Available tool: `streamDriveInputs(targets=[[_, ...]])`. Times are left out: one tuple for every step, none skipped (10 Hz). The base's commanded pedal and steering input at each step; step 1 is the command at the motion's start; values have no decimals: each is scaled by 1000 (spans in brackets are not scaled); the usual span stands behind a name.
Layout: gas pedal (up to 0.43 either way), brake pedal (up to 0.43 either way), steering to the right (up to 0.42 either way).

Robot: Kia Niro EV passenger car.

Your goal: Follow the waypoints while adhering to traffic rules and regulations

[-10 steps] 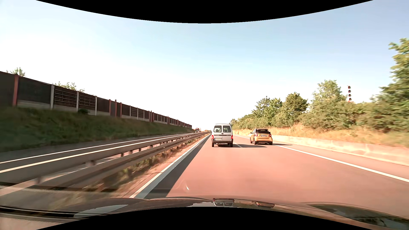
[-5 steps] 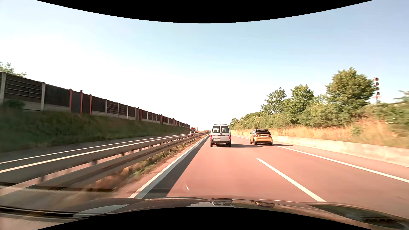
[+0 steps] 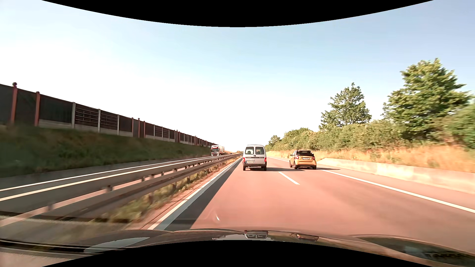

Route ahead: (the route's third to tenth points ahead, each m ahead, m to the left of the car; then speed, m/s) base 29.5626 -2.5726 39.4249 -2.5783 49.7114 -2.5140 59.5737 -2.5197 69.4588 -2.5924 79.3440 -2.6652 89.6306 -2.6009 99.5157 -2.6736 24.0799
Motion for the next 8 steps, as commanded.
streamDriveInputs(targets=[[339,6,-2],[339,6,-2],[350,6,-2],[350,6,-2],[350,6,-2],[350,6,-2],[350,6,-2],[350,6,-2]])
